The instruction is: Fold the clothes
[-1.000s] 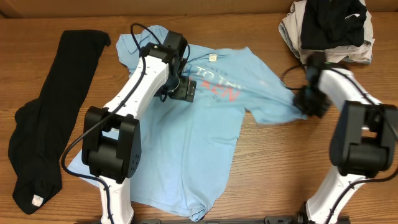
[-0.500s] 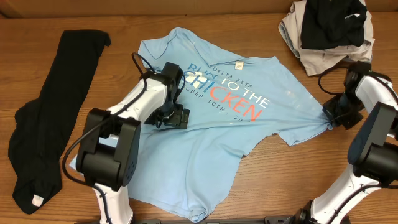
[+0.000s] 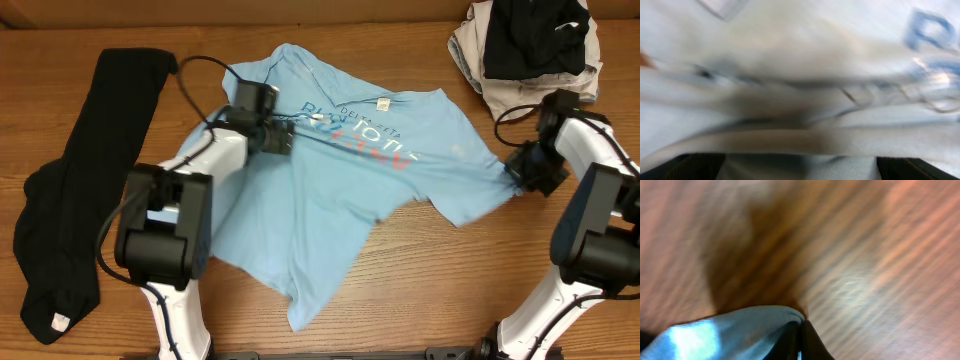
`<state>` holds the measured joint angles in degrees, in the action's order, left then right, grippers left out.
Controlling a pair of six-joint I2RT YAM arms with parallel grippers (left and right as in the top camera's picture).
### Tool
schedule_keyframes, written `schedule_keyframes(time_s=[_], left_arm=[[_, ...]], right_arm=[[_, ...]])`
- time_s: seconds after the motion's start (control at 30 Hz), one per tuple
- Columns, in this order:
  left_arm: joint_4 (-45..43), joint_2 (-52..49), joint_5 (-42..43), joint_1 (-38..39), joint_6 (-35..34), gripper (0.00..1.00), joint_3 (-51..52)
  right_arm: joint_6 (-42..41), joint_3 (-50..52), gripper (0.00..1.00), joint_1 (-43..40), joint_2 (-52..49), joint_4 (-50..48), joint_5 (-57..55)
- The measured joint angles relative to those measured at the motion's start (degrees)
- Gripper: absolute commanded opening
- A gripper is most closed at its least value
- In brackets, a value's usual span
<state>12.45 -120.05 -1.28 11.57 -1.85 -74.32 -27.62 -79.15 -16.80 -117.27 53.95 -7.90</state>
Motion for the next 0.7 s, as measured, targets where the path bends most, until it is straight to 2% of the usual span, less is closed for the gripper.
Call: schedule_keyframes(time_s=[0.1,0.2,0.43,0.57,0.7], left_arm=[[-0.79,-1.79,1.18,-4.50,1.81,1.00,-2.45],[5.29,-3.19,1.75,-7.80,2.95,1.00,-7.15],[38.60,-7.58,0.24,-8.57,4.17,1.00,-30.82],[57.72,-7.58,2.89,-6.45,4.63,1.00,-47.74],[70.97,-7.30,7.06,-2.97,5.05,0.91,-59.30]], right_arm=[[0.50,0.00,0.06,1.97,0.00,-1.01,0.42],[0.70,-0.02,0.06,3.89,0.00,-1.84,1.25],[2.84,-0.48,0.04,4.57,0.00,-1.92,6.40],[4.33,-0.50,0.04,4.57,0.13,-2.19,9.05],[5.70,-0.50,0.04,4.59,0.44,-2.03,11.02]])
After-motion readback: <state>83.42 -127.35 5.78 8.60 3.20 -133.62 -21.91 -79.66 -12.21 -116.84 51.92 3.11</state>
